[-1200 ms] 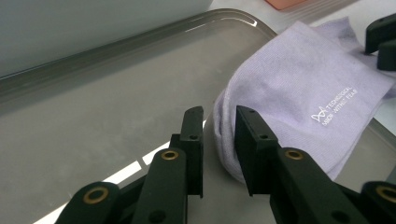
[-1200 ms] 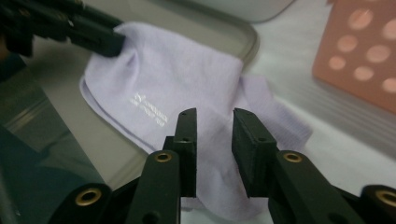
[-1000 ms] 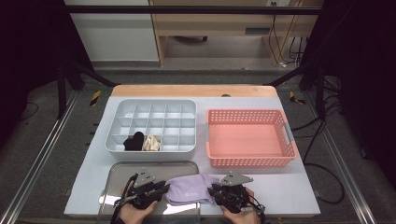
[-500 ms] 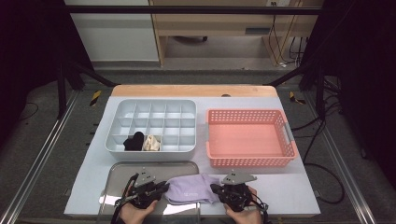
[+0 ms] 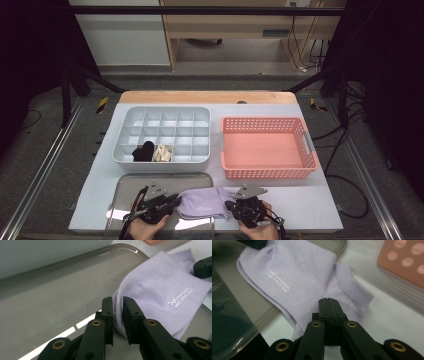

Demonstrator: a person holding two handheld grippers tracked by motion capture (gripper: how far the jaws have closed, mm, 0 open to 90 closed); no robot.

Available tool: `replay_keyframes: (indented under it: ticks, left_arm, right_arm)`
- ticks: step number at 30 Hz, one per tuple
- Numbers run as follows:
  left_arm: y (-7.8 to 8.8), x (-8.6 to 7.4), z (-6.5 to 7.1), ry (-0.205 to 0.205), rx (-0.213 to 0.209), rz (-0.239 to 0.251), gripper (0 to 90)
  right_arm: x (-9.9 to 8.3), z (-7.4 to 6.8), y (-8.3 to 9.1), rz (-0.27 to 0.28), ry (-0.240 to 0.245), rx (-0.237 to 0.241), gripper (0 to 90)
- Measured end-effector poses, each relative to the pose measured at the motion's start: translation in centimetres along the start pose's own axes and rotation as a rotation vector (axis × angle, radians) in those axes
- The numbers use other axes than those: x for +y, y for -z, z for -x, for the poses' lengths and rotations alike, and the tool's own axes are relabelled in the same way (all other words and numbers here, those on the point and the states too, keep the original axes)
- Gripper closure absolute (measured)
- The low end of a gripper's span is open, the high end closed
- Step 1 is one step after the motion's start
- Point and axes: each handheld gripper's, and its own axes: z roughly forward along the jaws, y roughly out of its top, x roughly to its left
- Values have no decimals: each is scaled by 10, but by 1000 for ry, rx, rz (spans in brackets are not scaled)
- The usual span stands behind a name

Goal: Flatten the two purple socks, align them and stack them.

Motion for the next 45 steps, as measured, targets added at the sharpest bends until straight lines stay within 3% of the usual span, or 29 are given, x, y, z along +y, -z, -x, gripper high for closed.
replay_keyframes:
  ticks: [6, 11, 18, 23, 28, 34, 38, 42, 45]
  left_arm:
    - [0, 0, 0, 1, 1, 1, 782]
    - [0, 0, -1, 6, -3, 2, 783]
    - [1, 1, -1, 4, 5, 0, 775]
    - [3, 1, -1, 12, 6, 9, 707]
    - [10, 2, -2, 32, -15, 29, 593]
    - [6, -1, 4, 6, 4, -21, 487]
    - [9, -3, 8, 4, 13, -25, 425]
    - [10, -6, 13, -29, 37, -31, 411]
    - [10, -8, 15, -44, 49, -30, 411]
  right_arm:
    - [11, -4, 22, 113, -15, 50, 900]
    - [12, -12, 16, 98, -2, 87, 900]
    - [4, -13, 5, 6, 39, 18, 900]
    - [4, -13, 8, 39, 47, -17, 837]
    - [8, -18, 5, 115, 20, 14, 722]
    - [-1, -17, -10, 34, 43, -34, 656]
    - [-2, -15, -7, 44, 47, -38, 656]
    - [0, -9, 4, 108, 1, -49, 687]
    - [-2, 3, 12, 128, -52, -100, 676]
